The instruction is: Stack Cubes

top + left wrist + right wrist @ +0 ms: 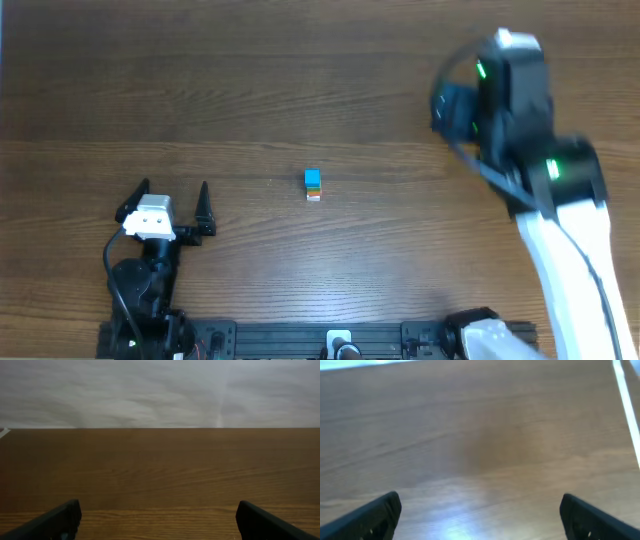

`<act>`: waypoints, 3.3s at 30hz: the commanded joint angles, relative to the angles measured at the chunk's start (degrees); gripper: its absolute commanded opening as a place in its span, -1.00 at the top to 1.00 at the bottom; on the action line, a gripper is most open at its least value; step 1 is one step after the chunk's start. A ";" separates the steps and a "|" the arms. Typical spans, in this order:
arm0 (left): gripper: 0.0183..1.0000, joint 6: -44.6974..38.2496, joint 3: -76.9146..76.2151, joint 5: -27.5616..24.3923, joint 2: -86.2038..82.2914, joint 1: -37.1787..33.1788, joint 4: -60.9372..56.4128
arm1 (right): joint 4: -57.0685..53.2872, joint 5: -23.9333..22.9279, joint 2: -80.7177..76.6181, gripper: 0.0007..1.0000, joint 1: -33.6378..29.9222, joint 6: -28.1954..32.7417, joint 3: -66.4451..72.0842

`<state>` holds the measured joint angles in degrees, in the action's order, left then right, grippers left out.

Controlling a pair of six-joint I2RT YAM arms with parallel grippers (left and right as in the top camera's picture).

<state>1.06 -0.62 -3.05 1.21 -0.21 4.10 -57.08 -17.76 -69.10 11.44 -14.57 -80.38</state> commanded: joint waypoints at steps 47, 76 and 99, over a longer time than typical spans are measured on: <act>-1.00 -0.63 0.28 -0.55 -0.46 -0.39 0.11 | 30.40 21.38 68.74 -0.99 -13.94 16.13 67.21; -1.00 -0.63 0.28 -0.55 -0.46 -0.39 0.11 | 53.57 22.25 68.78 -0.99 -11.23 19.80 80.11; -1.00 -0.63 0.28 -0.55 -0.46 -0.39 0.11 | 53.22 22.21 68.70 -0.99 -11.23 16.76 80.11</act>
<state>1.06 -0.62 -3.07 1.21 -0.21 4.10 -3.84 4.03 -0.91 -0.21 2.76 -0.78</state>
